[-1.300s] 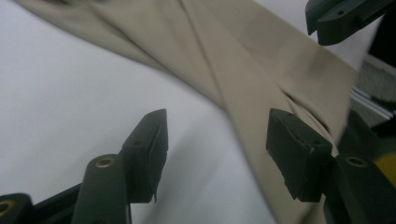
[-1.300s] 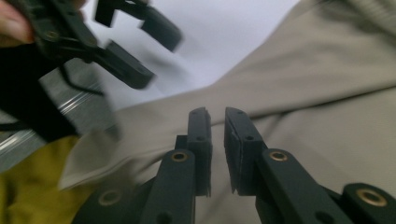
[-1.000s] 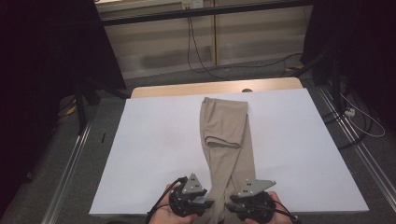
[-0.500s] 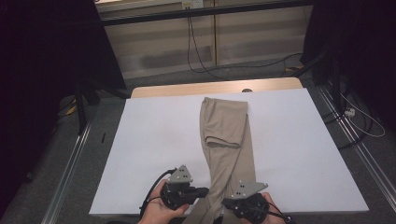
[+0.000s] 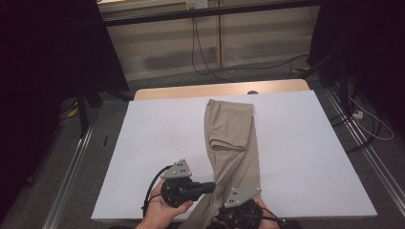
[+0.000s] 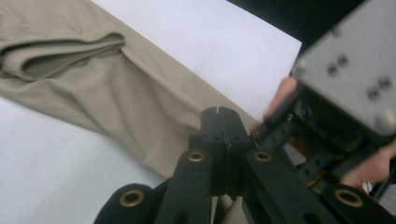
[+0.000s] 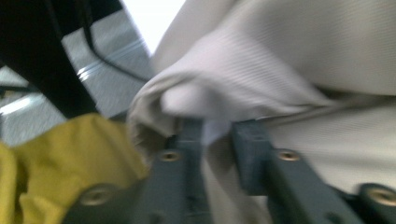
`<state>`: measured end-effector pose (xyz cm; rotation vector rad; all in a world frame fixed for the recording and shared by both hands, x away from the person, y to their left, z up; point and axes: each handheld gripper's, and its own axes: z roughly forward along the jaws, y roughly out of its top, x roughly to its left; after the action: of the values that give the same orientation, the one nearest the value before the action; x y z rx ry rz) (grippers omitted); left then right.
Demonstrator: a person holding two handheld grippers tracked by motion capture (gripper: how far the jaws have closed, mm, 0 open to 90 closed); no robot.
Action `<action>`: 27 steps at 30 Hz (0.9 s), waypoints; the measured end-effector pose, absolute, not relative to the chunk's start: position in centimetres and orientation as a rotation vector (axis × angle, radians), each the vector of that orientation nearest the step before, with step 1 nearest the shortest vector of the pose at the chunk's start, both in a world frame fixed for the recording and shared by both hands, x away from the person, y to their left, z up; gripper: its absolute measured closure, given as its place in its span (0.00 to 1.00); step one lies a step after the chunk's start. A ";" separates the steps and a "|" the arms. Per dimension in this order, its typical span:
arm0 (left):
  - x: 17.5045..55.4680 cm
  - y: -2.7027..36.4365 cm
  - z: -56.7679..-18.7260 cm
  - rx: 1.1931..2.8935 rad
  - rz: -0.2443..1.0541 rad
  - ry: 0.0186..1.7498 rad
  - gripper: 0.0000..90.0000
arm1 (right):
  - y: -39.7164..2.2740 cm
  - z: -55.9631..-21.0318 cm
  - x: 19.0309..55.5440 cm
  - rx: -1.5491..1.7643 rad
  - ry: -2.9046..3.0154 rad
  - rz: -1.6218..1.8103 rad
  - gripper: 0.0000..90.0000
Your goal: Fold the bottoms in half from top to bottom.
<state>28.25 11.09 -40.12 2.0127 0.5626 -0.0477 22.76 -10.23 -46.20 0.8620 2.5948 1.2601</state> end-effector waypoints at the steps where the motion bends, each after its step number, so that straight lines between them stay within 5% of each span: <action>1: 28.1 11.0 -40.2 2.009 -0.071 0.564 1.00 | -10.7 -45.9 22.8 0.879 2.573 1.266 0.75; 6: 27.3 9.1 -40.2 2.039 -0.070 0.517 1.00 | -13.6 -44.3 22.6 0.937 2.464 1.273 0.72; 12: 26.5 6.0 -42.5 2.123 -0.146 0.462 0.99 | -17.2 -43.4 23.6 1.102 2.322 1.219 0.87; 18: 26.9 7.9 -43.2 2.114 -0.151 0.513 0.84 | -17.2 -43.4 23.8 1.113 2.319 1.298 0.71; 23: 28.5 11.0 -43.7 2.100 -0.110 0.616 0.83 | -15.9 -43.2 23.5 1.111 2.301 1.333 0.60; 27: 27.9 9.6 -45.5 2.216 -0.133 0.586 0.84 | -15.0 -43.5 23.7 1.099 2.349 1.341 0.57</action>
<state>27.89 9.65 -45.46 2.2155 0.5857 -0.1326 23.72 -15.00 -43.53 1.0992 2.3488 1.3414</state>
